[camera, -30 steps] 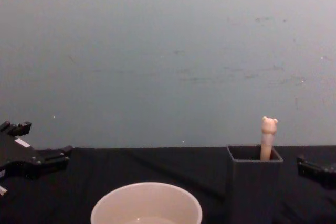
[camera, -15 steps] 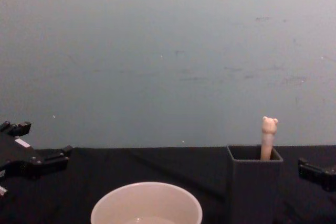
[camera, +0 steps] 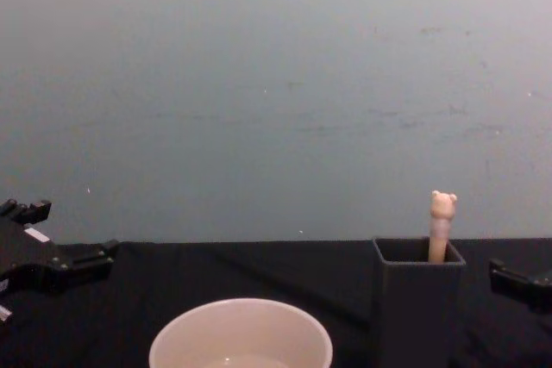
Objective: Pick up the stirring spoon with one hand, stir inside the cup, then place it back in its original position.
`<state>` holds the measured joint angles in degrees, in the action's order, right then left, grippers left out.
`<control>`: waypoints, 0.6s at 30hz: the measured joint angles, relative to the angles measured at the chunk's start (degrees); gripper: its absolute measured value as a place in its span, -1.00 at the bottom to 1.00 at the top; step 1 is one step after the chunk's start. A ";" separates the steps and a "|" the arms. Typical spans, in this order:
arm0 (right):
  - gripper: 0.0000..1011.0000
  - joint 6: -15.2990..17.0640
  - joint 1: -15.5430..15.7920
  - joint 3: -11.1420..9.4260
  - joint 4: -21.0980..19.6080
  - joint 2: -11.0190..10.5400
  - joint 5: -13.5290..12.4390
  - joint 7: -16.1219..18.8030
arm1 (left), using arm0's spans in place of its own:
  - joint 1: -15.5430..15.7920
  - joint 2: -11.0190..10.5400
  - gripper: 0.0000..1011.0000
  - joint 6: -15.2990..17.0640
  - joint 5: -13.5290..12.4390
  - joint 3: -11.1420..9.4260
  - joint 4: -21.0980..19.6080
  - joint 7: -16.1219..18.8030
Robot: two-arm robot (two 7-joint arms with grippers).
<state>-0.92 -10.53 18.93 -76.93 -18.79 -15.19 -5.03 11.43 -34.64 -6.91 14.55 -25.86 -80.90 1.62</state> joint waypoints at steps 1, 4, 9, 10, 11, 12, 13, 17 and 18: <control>0.98 -0.01 0.00 0.01 -0.01 -0.01 -0.01 0.00 | 0.00 0.00 0.98 0.00 0.00 0.00 0.00 0.00; 0.98 -0.02 0.00 0.02 -0.03 -0.02 -0.01 0.00 | 0.00 0.00 0.98 0.00 0.00 0.00 0.00 0.00; 0.98 -0.06 0.00 0.03 -0.05 -0.03 -0.03 0.00 | 0.00 0.00 0.98 0.00 0.00 0.00 0.00 0.00; 0.98 -0.06 0.00 0.02 -0.05 -0.04 -0.04 0.00 | 0.00 0.00 0.98 0.00 0.00 0.00 0.00 0.00; 0.98 -0.06 0.00 0.03 -0.05 -0.03 -0.04 0.00 | 0.00 0.00 0.98 0.00 0.00 0.00 0.00 0.00; 0.98 -0.07 0.00 0.02 -0.05 -0.04 -0.05 0.00 | 0.00 0.00 0.98 0.00 0.00 0.00 0.00 0.00; 0.98 -0.06 0.00 0.02 -0.05 -0.04 -0.05 0.00 | 0.00 0.00 0.98 0.00 0.00 0.00 0.00 0.00; 0.98 -0.07 0.00 0.02 -0.05 -0.04 -0.06 0.00 | 0.00 0.00 0.98 0.00 0.00 0.00 0.00 0.00; 0.98 -0.07 0.00 0.02 -0.05 -0.04 -0.07 0.00 | 0.00 0.00 0.98 0.00 0.00 0.00 0.00 0.00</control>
<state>-0.99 -10.54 18.95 -76.98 -18.83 -15.26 -5.03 11.43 -34.65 -6.91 14.55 -25.86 -80.90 1.62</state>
